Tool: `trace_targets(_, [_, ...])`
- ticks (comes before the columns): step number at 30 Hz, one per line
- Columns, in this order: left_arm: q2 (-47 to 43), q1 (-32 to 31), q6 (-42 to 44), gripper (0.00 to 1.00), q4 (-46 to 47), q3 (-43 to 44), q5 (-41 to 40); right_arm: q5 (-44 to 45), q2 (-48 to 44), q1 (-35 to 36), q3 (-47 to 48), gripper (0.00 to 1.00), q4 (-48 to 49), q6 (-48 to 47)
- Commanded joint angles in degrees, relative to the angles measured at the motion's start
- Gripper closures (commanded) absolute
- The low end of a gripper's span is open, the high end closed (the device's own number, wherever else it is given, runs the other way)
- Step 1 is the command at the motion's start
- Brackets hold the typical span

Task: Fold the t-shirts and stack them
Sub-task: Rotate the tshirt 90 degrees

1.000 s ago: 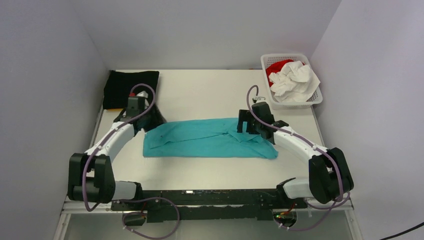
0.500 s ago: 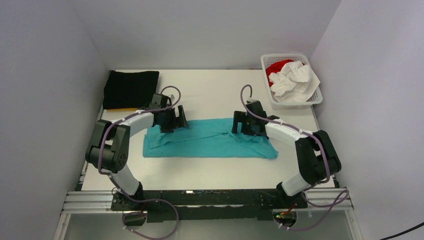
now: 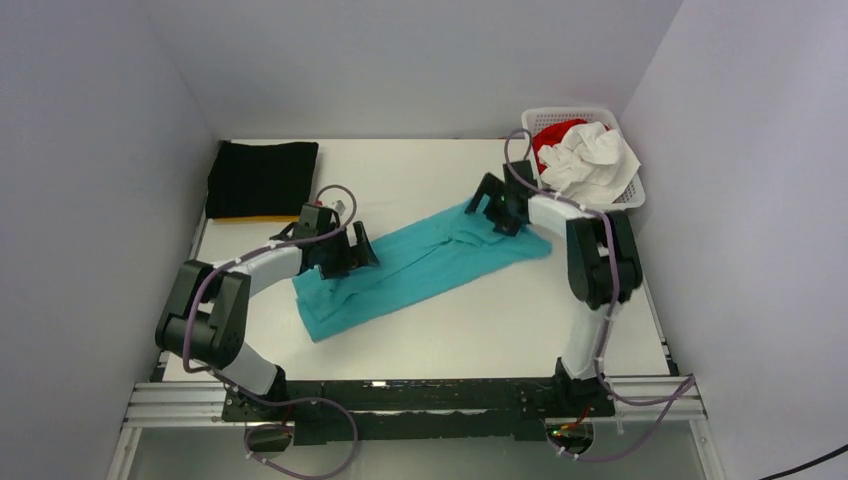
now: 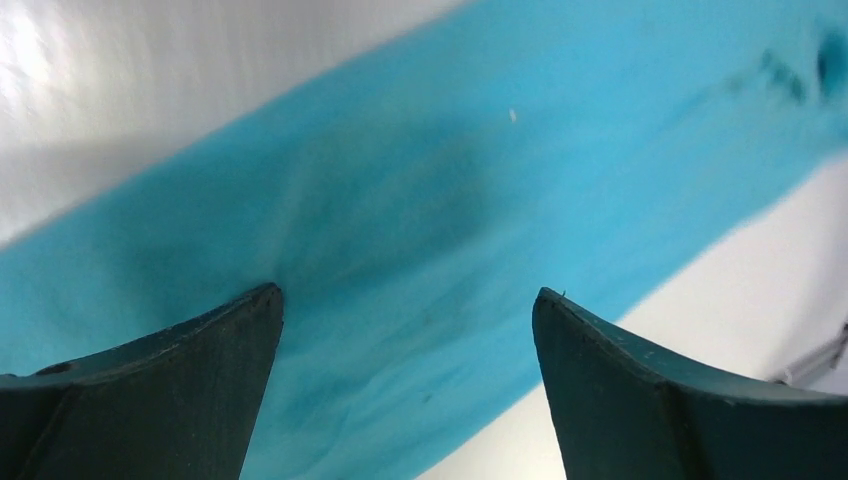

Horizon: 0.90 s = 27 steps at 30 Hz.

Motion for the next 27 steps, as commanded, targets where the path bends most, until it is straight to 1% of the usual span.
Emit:
trace_targets(1, [-2.5, -4.6, -6.4, 0.01, -2.4, -4.6, 4.7, -1.9, 18.5, -1.7, 19.8, 0.00, -1.9, 0.6])
trace_targets(3, [-1.4, -8.3, -9.0, 0.01, 0.6, -4.5, 6.4, -5.9, 27.1, -1.3, 32.0, 0.00, -4.8, -0.3])
trace_targets(5, [0.8, -12.0, -11.9, 0.00, 4.3, -3.9, 8.6, -8.1, 31.8, -0.4, 39.6, 0.00, -6.3, -0.9])
trace_targets(7, [3.4, -15.5, -14.0, 0.01, 7.8, -2.2, 11.0, -11.2, 37.6, 0.5, 48.1, 0.00, -10.0, -0.7])
trace_targets(9, [6.0, -18.8, -16.5, 0.01, 10.5, -0.4, 11.3, -13.4, 42.7, 1.8, 54.2, 0.00, -10.9, 0.5])
trace_targets(11, [8.6, -21.6, -18.2, 0.00, 13.4, 1.3, 12.8, -15.2, 47.1, 3.7, 59.8, 0.00, -8.8, 2.8])
trace_targets(12, [9.9, -22.8, -18.6, 0.01, 13.6, 2.4, 13.1, -16.1, 49.8, 4.4, 63.8, 0.00, -8.0, 3.8])
trace_targets(14, [11.8, -24.6, -18.4, 0.01, 11.3, 4.8, 12.3, -16.7, 55.0, 5.4, 72.1, 0.00, -7.2, 5.8])
trace_targets(15, [12.4, -25.2, -18.1, 0.01, 9.8, 5.5, 11.5, -16.4, 56.8, 5.6, 74.6, 0.00, -6.2, 7.1])
trace_targets(16, [12.6, -25.5, -17.8, 0.01, 8.0, 5.7, 10.7, -16.3, 58.0, 5.6, 75.9, 0.00, -4.5, 9.5])
trace_targets(18, [11.9, -25.9, -16.9, 0.00, 5.2, 4.9, 9.4, -14.8, 58.4, 5.4, 75.0, 0.00, -0.8, 11.5])
trace_targets(22, [11.1, -26.2, -11.3, 0.01, -2.9, 4.6, 7.6, -8.7, 58.4, 5.1, 76.7, 0.00, -0.9, 9.6])
trace_targets(25, [10.6, -26.7, -5.6, 0.01, -7.5, 4.0, 9.2, -7.1, 57.9, 3.8, 77.8, 0.00, -0.4, 8.8])
trace_targets(27, [8.5, -26.9, -3.2, 0.01, -8.1, 2.9, 10.4, -7.7, 56.4, 2.8, 76.7, 0.00, 3.3, 7.5])
